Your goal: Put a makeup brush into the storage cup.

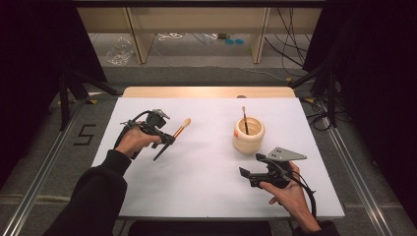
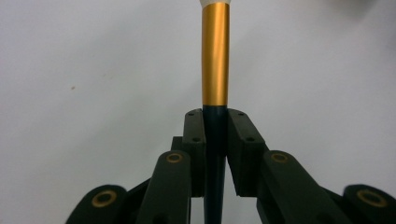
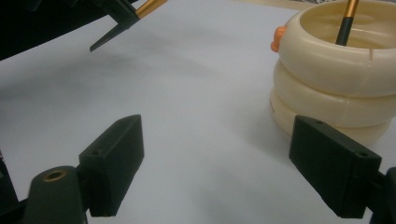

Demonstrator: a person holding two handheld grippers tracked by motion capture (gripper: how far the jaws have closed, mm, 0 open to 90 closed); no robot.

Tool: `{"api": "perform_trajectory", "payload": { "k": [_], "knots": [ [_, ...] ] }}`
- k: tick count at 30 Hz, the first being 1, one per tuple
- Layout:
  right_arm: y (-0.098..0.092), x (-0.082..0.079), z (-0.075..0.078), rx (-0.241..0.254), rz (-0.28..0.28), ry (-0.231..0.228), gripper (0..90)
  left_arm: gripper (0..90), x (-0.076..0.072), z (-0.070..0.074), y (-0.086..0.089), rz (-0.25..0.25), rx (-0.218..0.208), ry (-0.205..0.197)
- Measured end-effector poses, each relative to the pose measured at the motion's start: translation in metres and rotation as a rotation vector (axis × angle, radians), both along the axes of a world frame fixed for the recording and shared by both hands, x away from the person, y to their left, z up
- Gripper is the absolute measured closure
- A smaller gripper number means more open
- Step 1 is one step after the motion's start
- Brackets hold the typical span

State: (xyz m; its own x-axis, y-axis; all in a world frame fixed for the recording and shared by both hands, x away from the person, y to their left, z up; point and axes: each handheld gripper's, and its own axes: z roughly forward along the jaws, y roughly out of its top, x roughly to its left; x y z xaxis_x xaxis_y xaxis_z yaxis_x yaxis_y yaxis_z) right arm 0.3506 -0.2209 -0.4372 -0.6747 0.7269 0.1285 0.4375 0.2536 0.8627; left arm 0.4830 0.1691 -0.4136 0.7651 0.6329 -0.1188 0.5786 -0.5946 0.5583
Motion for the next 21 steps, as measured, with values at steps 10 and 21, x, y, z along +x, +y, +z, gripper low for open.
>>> {"api": "perform_trajectory", "payload": {
  "k": [10,21],
  "knots": [
    [0.002,0.003,0.007,0.001,0.002,-0.042,21.0,78.4,-0.028,0.007,-0.004,0.052,-0.187,-0.107],
    [0.016,0.01,0.015,0.028,0.029,-0.057,23.4,78.4,-0.059,0.004,-0.019,0.028,-0.33,-0.137]
  ]
}}
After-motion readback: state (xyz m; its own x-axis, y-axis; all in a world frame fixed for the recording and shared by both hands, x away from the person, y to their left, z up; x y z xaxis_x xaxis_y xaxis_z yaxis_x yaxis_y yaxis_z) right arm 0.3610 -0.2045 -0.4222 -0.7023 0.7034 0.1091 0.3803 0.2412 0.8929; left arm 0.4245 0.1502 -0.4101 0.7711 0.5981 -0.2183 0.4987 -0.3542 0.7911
